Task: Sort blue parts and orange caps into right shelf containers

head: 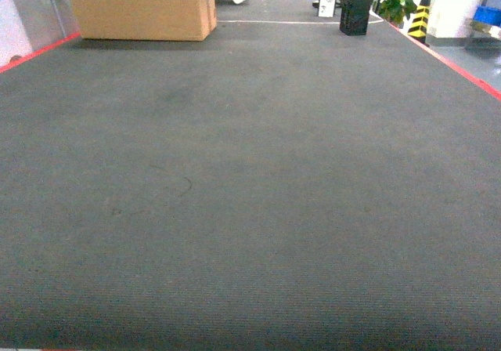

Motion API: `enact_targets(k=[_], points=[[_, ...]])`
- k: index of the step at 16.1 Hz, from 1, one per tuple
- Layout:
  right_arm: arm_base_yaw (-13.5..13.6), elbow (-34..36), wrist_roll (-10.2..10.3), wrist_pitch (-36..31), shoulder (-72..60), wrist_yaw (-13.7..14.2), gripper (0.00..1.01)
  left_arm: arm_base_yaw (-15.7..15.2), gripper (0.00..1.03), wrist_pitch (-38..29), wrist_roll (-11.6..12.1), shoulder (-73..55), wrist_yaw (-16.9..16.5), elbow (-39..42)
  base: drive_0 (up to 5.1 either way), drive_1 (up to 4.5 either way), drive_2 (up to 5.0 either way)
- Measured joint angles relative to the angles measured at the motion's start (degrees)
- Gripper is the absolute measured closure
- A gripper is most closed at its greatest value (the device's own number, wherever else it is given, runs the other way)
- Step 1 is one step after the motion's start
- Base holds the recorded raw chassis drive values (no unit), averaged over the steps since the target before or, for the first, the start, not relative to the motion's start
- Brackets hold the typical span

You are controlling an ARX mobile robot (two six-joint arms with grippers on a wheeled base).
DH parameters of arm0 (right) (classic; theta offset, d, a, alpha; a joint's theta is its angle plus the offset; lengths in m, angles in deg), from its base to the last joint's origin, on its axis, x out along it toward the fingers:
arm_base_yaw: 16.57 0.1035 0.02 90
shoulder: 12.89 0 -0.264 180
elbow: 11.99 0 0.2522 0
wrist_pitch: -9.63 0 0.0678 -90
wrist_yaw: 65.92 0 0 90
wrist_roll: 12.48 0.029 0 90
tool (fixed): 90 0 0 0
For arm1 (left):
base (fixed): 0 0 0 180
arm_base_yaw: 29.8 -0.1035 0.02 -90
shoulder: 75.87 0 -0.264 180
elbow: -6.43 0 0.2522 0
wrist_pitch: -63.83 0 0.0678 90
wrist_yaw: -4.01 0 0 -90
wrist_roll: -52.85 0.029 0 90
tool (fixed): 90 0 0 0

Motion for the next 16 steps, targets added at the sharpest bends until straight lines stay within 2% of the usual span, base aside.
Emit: enact_targets(k=[4, 5, 6, 7, 8, 16], points=[[0.00, 1.20, -0.04, 2.19, 3.08, 0.00, 0.57, 0.00, 0.60, 1.77, 0.02, 3.15, -0.02, 1.25, 0.0, 0.00, 0.0], [0.00, 1.99, -0.07, 7.82, 8.09, -0.07, 0.57, 0.00, 0.60, 7.78, 0.02, 8.48, -0.07, 2.05, 0.0, 0.00, 0.0], [0.00, 2.49, -0.11, 10.71, 13.25, 0.07, 0.57, 0.00, 0.60, 11.08, -0.09, 12.90, 0.24, 2.67, 0.0, 0.00, 0.0], [0.00, 2.23, -0.11, 9.18, 13.14, 0.00, 0.57, 0.00, 0.60, 9.31, -0.04, 12.81, -0.02, 2.21, 0.0, 0.00, 0.0], [0.00, 2.47, -0.11, 10.62, 13.14, 0.15, 0.57, 0.00, 0.60, 10.12, -0.07, 12.81, 0.20, 2.62, 0.0, 0.00, 0.0], [0.00, 2.47, -0.11, 10.16, 13.14, 0.04, 0.57, 0.00, 0.60, 10.25, -0.07, 12.81, 0.00, 2.69, 0.0, 0.00, 0.0]])
